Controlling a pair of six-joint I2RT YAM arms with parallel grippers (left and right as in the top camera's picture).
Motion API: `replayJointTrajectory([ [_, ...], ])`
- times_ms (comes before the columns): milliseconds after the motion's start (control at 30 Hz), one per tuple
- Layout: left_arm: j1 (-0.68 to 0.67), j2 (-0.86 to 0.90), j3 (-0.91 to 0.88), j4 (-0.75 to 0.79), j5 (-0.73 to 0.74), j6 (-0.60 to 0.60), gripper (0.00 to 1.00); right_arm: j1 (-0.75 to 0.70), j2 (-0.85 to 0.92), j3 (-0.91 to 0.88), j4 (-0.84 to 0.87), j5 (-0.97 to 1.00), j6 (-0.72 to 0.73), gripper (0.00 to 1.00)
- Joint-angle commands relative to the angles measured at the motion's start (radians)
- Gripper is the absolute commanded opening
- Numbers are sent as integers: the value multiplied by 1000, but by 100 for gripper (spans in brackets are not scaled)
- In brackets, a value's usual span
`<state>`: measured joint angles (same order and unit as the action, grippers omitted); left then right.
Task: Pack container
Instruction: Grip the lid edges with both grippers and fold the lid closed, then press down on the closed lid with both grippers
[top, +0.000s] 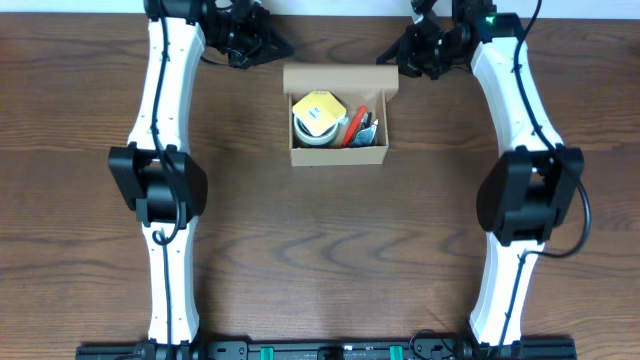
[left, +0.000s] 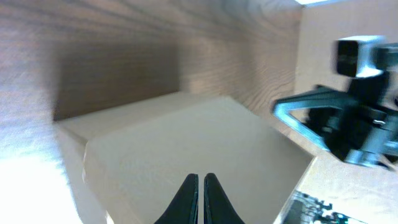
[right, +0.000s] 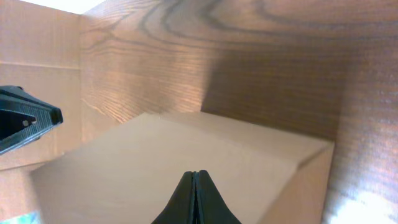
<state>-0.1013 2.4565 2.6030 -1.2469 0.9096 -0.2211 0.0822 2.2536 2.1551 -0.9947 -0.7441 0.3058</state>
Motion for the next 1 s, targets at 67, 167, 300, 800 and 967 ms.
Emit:
replayJointTrajectory([
  [67,-11,-63,18,-111,-114,113,6,53,-120,5,-81,149,-87,1],
  [167,-21,-84,18,-199,-181,141,6,84,-162,5,-144,247,-99,1],
  [300,-56,-113,18,-321,-369,187,6,125,-196,5,-212,358,-113,1],
  [800,-266,-130,18,-441,-764,198,6,226,-190,-16,-405,591,-113,1],
  [967,-266,-127,10,-425,-764,198,6,226,-190,-87,-363,592,-113,1],
])
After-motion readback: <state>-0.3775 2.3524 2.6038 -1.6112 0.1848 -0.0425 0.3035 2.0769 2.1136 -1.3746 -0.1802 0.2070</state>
